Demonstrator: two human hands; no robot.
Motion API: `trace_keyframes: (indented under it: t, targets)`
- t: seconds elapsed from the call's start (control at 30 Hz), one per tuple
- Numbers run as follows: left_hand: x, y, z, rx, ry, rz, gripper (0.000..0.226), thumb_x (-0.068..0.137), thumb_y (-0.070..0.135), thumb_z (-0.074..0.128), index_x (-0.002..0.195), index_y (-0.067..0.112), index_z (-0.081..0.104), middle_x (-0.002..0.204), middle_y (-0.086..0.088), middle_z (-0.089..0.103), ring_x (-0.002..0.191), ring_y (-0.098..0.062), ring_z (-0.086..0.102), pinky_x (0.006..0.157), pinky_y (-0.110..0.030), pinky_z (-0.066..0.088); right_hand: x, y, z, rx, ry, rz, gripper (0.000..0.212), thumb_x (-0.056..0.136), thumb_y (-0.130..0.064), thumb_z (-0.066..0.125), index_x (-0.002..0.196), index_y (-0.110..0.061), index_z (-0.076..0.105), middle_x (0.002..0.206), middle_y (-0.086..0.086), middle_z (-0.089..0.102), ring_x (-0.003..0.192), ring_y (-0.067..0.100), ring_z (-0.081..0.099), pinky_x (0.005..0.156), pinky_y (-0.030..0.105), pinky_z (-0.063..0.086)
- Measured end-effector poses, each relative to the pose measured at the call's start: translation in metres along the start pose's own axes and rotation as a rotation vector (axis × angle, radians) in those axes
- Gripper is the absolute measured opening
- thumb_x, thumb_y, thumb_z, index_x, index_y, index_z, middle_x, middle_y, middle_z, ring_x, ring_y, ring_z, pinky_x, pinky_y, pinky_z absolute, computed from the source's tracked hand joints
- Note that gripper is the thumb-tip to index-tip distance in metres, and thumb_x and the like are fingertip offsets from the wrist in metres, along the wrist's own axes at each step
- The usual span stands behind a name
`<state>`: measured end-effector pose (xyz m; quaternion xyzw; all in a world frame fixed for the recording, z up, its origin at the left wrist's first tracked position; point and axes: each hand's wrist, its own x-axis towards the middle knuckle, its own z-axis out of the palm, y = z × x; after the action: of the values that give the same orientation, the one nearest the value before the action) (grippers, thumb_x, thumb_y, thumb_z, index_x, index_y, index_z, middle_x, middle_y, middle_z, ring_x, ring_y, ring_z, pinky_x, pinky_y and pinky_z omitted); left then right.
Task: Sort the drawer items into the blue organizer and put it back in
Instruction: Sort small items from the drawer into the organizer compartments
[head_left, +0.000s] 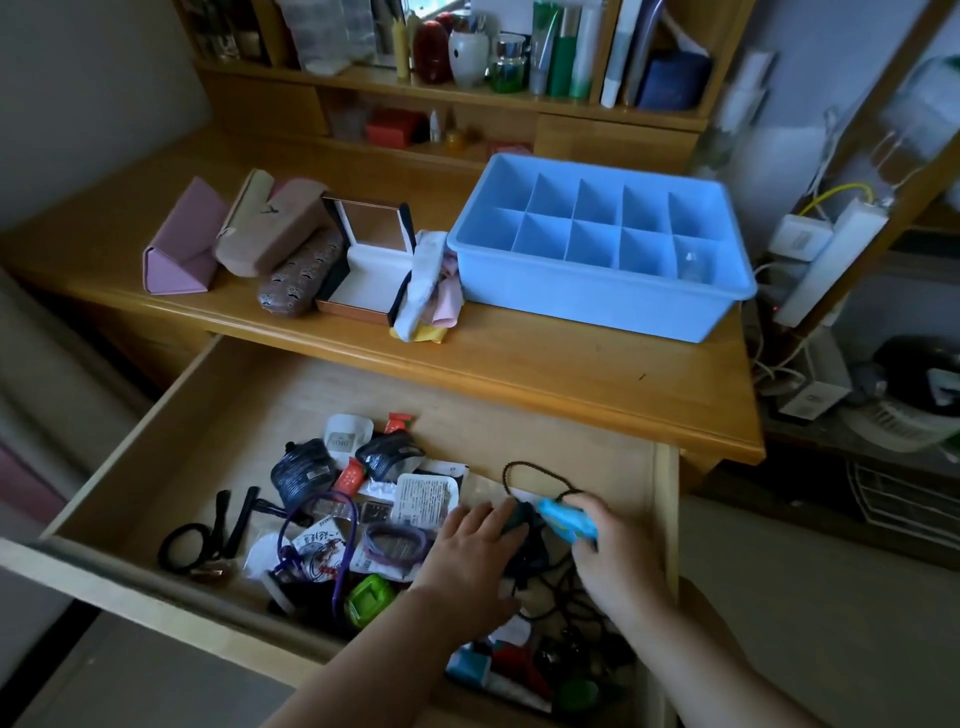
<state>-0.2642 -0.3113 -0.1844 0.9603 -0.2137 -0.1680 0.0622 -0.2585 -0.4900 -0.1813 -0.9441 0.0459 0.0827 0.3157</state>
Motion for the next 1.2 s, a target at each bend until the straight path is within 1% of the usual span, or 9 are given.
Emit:
trace_keyframes:
  t: [0.1,0.23,0.3,0.37,0.47,0.57,0.77,1.03,1.2]
  targets:
    - [0.000,0.005,-0.016,0.023,0.011,0.009,0.050,0.085,0.040,0.053,0.133,0.027,0.046,0.152,-0.001,0.026,0.140,-0.024,0.020,0.117,-0.049,0.009,-0.001,-0.008,-0.028,0.215,0.069,-0.058,0.028,0.087,-0.009,0.060,0.092,-0.037,0.054,0.092,-0.007,0.063,0.077,0.001,0.057,0.058,0.007,0.041]
    - [0.005,0.002,-0.071,-0.239,0.570,0.210,0.016,0.082,0.017,0.056,0.090,0.017,0.068,0.092,0.000,0.067,0.085,-0.020,0.062,0.075,-0.034,0.052,0.003,-0.036,-0.088,0.302,0.202,-0.296,0.021,0.084,-0.020,0.068,0.084,-0.037,0.057,0.074,-0.012,0.062,0.070,0.004,0.058,0.056,0.016,0.043]
    - [0.018,-0.004,-0.111,-0.285,0.816,0.271,0.016,0.084,0.015,0.055,0.093,0.014,0.068,0.090,0.000,0.066,0.079,-0.018,0.062,0.065,-0.028,0.051,0.016,-0.051,-0.119,0.258,0.357,-0.418,0.009,0.081,-0.024,0.067,0.086,-0.030,0.062,0.069,-0.012,0.060,0.065,0.006,0.055,0.052,0.012,0.039]
    - [0.041,-0.014,-0.149,-0.243,0.914,0.282,0.024,0.085,0.015,0.054,0.105,0.011,0.066,0.102,-0.005,0.065,0.091,-0.021,0.062,0.074,-0.030,0.050,0.039,-0.064,-0.146,0.132,0.527,-0.450,0.011,0.079,-0.026,0.065,0.089,-0.021,0.065,0.073,-0.010,0.060,0.067,0.006,0.054,0.058,0.011,0.039]
    - [0.087,-0.035,-0.187,-0.095,0.711,0.055,0.050,0.089,0.020,0.054,0.137,0.014,0.044,0.142,-0.011,0.044,0.131,-0.029,0.039,0.109,-0.040,0.032,0.085,-0.073,-0.171,-0.094,0.506,-0.387,0.023,0.080,-0.021,0.070,0.101,-0.010,0.069,0.115,0.005,0.065,0.108,0.023,0.057,0.095,0.032,0.040]
    - [0.118,-0.049,-0.197,-0.034,0.515,-0.168,0.063,0.094,0.031,0.048,0.149,0.024,0.019,0.156,-0.001,0.020,0.145,-0.024,0.010,0.117,-0.042,0.007,0.109,-0.067,-0.173,-0.362,0.354,-0.289,0.027,0.084,-0.029,0.066,0.107,-0.015,0.068,0.136,0.001,0.053,0.126,0.022,0.045,0.104,0.037,0.022]
    - [0.118,-0.015,-0.189,0.029,0.653,-0.052,0.051,0.092,0.036,0.049,0.140,0.030,0.036,0.139,0.006,0.042,0.133,-0.020,0.029,0.110,-0.044,0.017,0.095,-0.042,-0.174,-0.351,0.540,-0.279,0.016,0.079,-0.023,0.071,0.091,-0.013,0.068,0.106,0.001,0.065,0.098,0.029,0.059,0.097,0.049,0.031]
    - [0.047,-0.009,-0.166,-0.008,0.667,-0.118,0.047,0.087,0.033,0.060,0.132,0.029,0.049,0.126,0.001,0.052,0.124,-0.024,0.042,0.111,-0.055,0.022,0.045,-0.044,-0.154,-0.234,0.519,-0.422,0.017,0.071,-0.027,0.064,0.082,-0.015,0.069,0.101,-0.001,0.068,0.093,0.026,0.064,0.092,0.043,0.029]
    - [0.030,-0.014,-0.167,-0.035,0.814,-0.136,0.026,0.081,0.014,0.070,0.107,0.018,0.069,0.095,-0.006,0.065,0.093,-0.034,0.058,0.096,-0.057,0.038,0.027,-0.057,-0.150,-0.170,0.489,-0.434,0.018,0.072,-0.028,0.063,0.085,-0.016,0.068,0.098,-0.004,0.068,0.093,0.024,0.064,0.095,0.050,0.034]
